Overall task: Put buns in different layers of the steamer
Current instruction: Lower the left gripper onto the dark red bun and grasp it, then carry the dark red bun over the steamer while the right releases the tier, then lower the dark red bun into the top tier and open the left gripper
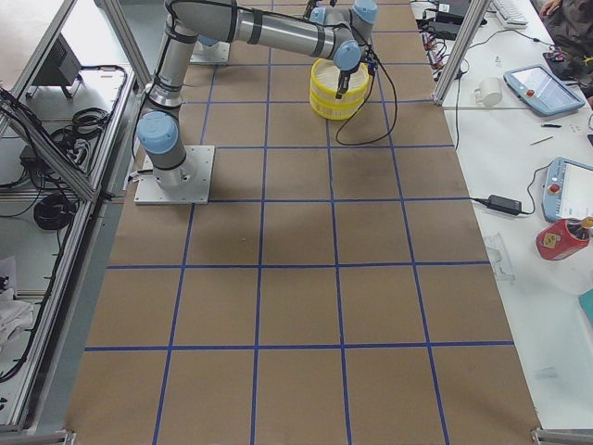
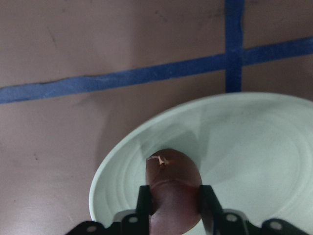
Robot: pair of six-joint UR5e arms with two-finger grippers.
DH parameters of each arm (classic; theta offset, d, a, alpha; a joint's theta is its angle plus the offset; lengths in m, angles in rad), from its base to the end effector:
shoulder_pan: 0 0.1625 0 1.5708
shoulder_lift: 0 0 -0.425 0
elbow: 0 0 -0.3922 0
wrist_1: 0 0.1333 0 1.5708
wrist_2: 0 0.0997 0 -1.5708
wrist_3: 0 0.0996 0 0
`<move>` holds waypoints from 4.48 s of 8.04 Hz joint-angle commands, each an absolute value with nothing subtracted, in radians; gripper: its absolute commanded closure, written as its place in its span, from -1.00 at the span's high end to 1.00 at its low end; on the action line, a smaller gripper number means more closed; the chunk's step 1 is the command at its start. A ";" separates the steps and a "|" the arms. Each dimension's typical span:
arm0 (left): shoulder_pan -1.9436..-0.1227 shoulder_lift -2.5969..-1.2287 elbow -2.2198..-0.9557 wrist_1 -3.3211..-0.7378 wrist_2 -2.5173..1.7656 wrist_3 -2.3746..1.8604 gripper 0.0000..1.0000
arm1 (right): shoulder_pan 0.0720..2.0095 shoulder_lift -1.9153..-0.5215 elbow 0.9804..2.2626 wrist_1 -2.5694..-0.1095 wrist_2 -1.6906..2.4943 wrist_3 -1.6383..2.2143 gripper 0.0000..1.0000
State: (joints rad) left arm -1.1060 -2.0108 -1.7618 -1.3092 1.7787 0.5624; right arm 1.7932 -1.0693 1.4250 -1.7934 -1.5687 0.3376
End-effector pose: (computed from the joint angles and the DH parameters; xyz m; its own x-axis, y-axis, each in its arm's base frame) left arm 0.1482 -0.5471 0.1888 -0.9911 0.1298 0.0297 0.1306 0.9036 0.4081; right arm 0.2753 -0.6119 0.2866 -0.9928 0.1123 0.0420 0.1168 0.9851 0.1259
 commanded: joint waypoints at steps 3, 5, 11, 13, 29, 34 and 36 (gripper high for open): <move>-1.106 -2.010 -1.755 -1.322 1.776 0.623 -1.00 | 1.793 -1.066 1.440 -1.830 -1.569 0.351 0.01; -1.115 -1.973 -1.746 -1.357 1.747 0.611 -1.00 | 1.793 -1.080 1.447 -1.870 -1.566 0.357 1.00; -1.303 -1.806 -1.698 -1.449 1.559 0.480 -1.00 | 1.711 -1.337 1.451 -1.722 -1.559 0.336 1.00; -1.382 -1.787 -1.678 -1.451 1.502 0.392 -1.00 | 1.639 -1.473 1.494 -1.593 -1.554 0.287 1.00; -1.759 -1.968 -1.637 -0.918 1.146 -0.184 -1.00 | 1.598 -1.661 1.655 -1.555 -1.549 0.078 1.00; -1.778 -1.960 -1.643 -0.925 1.154 -0.247 0.69 | 1.598 -1.660 1.655 -1.555 -1.548 0.084 1.00; -1.795 -1.933 -1.638 -0.933 1.163 -0.271 0.83 | 1.598 -1.660 1.655 -1.555 -1.548 0.086 1.00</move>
